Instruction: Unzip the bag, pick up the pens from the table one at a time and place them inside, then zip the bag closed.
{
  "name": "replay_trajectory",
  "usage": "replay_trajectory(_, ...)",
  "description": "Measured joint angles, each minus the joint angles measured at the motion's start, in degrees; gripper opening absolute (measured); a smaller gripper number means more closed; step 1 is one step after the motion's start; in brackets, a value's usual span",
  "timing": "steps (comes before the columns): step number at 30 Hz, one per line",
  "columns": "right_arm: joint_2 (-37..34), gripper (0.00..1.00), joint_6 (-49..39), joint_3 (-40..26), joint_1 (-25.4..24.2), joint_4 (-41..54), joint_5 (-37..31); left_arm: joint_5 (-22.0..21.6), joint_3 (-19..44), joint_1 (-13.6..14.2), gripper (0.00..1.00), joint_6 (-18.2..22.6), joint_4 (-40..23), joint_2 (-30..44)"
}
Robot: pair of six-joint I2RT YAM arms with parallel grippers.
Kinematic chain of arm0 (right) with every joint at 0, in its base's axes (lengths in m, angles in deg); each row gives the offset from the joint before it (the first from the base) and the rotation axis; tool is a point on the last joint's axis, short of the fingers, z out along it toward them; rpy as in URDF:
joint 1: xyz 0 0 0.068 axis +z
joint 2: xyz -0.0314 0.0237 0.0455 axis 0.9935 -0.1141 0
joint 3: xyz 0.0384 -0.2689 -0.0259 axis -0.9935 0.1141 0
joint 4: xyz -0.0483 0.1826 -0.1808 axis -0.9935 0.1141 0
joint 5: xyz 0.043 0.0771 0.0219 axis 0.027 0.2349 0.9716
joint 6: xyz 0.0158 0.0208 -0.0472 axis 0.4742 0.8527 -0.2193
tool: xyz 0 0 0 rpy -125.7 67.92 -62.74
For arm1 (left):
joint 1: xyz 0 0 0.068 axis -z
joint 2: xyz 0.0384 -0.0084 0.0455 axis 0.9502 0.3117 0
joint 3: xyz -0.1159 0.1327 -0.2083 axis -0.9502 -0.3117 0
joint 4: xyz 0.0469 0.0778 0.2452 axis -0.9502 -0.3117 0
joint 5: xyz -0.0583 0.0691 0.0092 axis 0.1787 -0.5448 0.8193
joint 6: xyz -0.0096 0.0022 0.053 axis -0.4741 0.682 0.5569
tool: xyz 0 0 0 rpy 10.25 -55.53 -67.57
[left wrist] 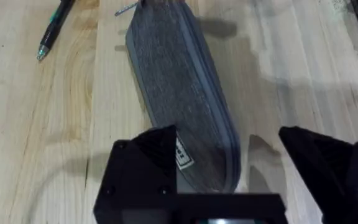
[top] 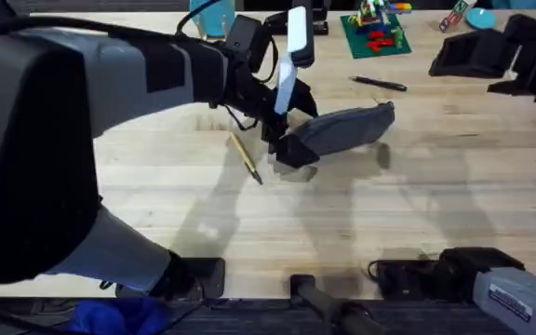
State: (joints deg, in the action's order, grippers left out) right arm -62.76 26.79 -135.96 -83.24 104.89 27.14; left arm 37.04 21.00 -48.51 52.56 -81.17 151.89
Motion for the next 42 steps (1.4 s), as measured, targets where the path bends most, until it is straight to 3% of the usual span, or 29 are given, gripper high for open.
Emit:
replay_trajectory(10, -0.01, 0.995, 0.00, 0.00, 0.00, 0.00, -0.01, -2.45, 0.00, 0.00, 0.995, 0.00, 0.05, 0.00)
replay_trajectory(26, -0.01, 0.996, 0.00, -0.01, 0.00, -0.01, 0.00, -2.64, 0.01, 0.00, 0.982, -0.05, 0.05, 0.00)
replay_trajectory(27, -0.01, 0.996, 0.00, -0.01, 0.00, -0.01, -0.01, -2.67, 0.00, 0.00, 0.921, -0.16, 0.03, 0.00)
replay_trajectory(32, -0.01, 0.996, 0.00, -0.02, 0.00, 0.00, 0.00, -3.54, 0.01, -0.13, 0.293, -0.25, 0.89, 0.00)
replay_trajectory(34, -0.01, 0.996, 0.00, -0.01, 0.00, -0.01, 0.00, -3.66, 0.01, -0.35, 0.118, -0.26, 1.06, 0.00)
replay_trajectory(36, -0.01, 0.996, 0.00, -0.02, 0.00, 0.00, -0.02, -3.56, 0.01, -0.33, 0.053, -0.31, 1.17, 0.00)
replay_trajectory(42, -0.01, 0.995, 0.00, -0.02, 0.00, 0.00, -0.02, -3.52, 0.01, -0.33, 0.045, -0.43, 1.17, 0.00)
